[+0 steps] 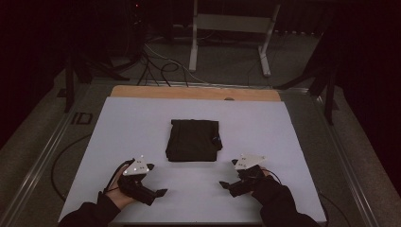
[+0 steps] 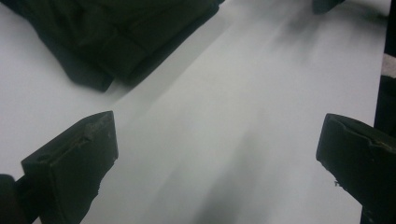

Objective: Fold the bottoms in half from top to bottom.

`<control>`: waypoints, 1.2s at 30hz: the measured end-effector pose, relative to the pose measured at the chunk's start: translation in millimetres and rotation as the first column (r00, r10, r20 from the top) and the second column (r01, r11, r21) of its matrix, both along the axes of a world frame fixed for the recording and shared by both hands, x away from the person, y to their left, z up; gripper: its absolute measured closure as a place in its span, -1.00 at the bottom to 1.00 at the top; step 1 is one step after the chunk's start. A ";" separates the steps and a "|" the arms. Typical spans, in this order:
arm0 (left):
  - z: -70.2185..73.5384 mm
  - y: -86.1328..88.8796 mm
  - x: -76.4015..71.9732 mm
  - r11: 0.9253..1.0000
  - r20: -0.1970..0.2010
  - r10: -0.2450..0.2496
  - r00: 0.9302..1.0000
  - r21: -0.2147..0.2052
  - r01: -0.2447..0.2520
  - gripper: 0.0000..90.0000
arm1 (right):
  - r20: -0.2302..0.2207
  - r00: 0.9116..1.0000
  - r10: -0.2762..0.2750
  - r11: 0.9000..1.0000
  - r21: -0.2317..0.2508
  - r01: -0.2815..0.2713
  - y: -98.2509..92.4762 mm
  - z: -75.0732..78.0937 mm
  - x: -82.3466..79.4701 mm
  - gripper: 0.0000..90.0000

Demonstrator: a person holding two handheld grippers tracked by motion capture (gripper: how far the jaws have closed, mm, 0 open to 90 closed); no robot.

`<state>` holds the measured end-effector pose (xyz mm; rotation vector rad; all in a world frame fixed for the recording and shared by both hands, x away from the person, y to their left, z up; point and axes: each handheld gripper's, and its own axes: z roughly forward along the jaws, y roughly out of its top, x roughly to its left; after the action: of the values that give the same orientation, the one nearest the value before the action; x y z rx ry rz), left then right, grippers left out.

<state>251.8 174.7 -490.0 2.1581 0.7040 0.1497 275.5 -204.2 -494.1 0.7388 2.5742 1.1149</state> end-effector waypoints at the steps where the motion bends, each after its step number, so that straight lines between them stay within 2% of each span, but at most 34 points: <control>1: -0.6 1.5 -0.8 1.000 0.004 0.001 1.000 0.006 -0.001 -1.00 | -0.003 1.000 -0.006 1.000 -0.002 0.006 -2.7 0.0 -1.6 -0.79; 7: -0.9 10.7 -3.3 1.000 -0.005 0.018 1.000 -0.004 -0.018 -1.00 | 0.000 0.999 -0.041 0.999 0.012 0.041 -19.2 1.9 -8.6 -0.79; 9: -0.2 14.3 -3.8 1.000 -0.007 0.025 1.000 -0.003 -0.025 -1.00 | 0.008 0.999 -0.049 0.999 0.008 0.049 -22.4 1.4 -9.8 -0.79; 11: 0.7 20.4 -4.4 0.999 -0.006 0.035 0.999 -0.006 -0.035 -1.00 | 0.004 0.997 -0.073 0.997 -0.009 0.073 -33.5 -0.8 -15.5 -0.79; 16: 0.9 30.7 -7.5 0.999 -0.011 0.045 0.999 -0.002 -0.045 -1.00 | 0.013 0.996 -0.088 0.996 -0.018 0.089 -46.3 -1.7 -22.0 -0.79; 21: 1.4 39.2 -11.3 0.998 0.001 0.063 0.998 -0.010 -0.063 -1.00 | 0.011 0.991 -0.133 0.991 -0.008 0.133 -63.0 -0.7 -28.3 -0.79; 23: 0.2 40.2 -12.5 0.998 -0.001 0.062 0.998 -0.008 -0.062 -1.00 | 0.023 0.987 -0.156 0.988 -0.008 0.157 -69.9 -0.3 -30.2 -0.79; 26: 0.3 39.3 -13.0 0.998 0.007 0.066 0.998 -0.015 -0.065 -1.00 | 0.015 0.984 -0.178 0.984 0.002 0.178 -78.1 0.5 -32.4 -0.79; 29: 0.9 38.2 -13.1 0.998 0.016 0.066 0.998 -0.017 -0.065 -1.00 | 0.007 0.982 -0.189 0.982 0.005 0.189 -79.9 -0.2 -31.5 -0.79; 36: 1.9 39.3 -12.8 0.997 0.020 0.070 0.997 -0.034 -0.069 -1.00 | 0.006 0.984 -0.180 0.984 0.013 0.180 -75.3 -0.1 -29.4 -0.79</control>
<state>239.0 214.0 -488.1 2.0982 0.7646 0.1956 246.0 -279.5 -494.2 0.9476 2.4388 1.0753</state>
